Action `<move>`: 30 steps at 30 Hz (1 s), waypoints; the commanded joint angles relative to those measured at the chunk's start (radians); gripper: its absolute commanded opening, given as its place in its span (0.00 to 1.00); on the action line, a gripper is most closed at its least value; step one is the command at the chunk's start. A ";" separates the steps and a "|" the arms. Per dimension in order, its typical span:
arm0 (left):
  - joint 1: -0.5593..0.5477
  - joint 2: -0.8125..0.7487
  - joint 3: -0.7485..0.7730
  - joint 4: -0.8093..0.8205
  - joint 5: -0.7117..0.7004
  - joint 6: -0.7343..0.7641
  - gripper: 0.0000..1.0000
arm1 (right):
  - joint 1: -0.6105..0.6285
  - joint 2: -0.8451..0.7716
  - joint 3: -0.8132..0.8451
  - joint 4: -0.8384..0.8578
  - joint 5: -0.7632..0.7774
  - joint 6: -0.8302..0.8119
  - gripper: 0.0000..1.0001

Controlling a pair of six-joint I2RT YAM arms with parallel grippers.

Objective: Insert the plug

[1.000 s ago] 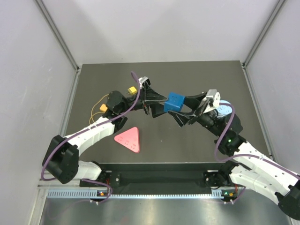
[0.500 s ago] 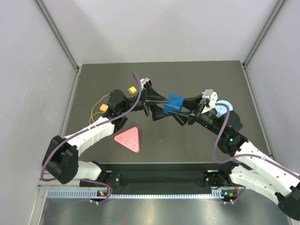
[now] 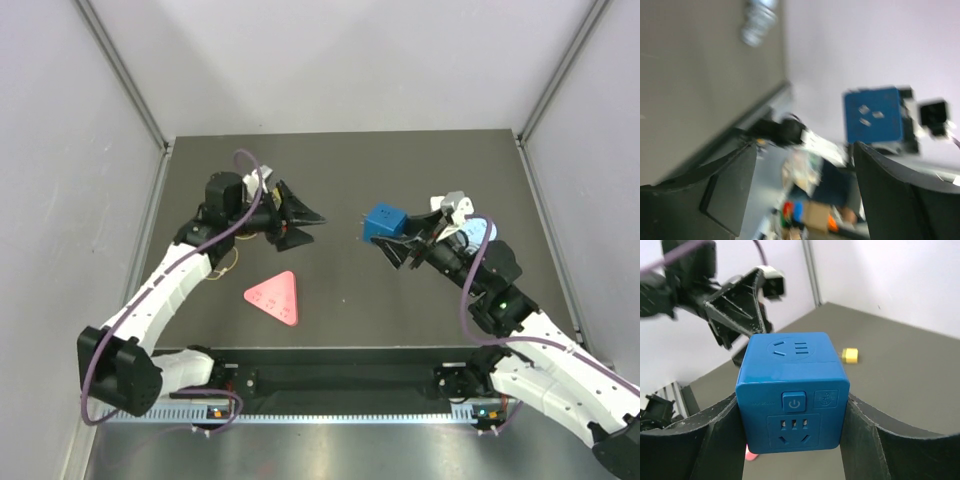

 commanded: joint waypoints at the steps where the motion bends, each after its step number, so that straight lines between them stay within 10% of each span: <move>1: 0.016 -0.005 0.163 -0.754 -0.352 0.566 0.77 | -0.018 -0.030 -0.003 -0.050 0.071 0.050 0.00; 3: -0.036 -0.021 0.155 -0.855 -0.713 0.652 0.54 | -0.021 -0.050 0.003 -0.105 0.111 0.053 0.00; 8: -0.062 -0.064 0.018 -0.942 -0.841 0.658 0.02 | -0.024 -0.074 0.006 -0.185 0.137 0.052 0.00; 12: -0.186 -0.061 -0.034 -1.014 -1.030 0.533 0.00 | -0.024 -0.077 -0.009 -0.188 0.146 0.059 0.00; 30: -0.429 0.172 -0.192 -0.680 -1.018 0.241 0.00 | -0.035 -0.100 -0.030 -0.179 0.139 0.013 0.00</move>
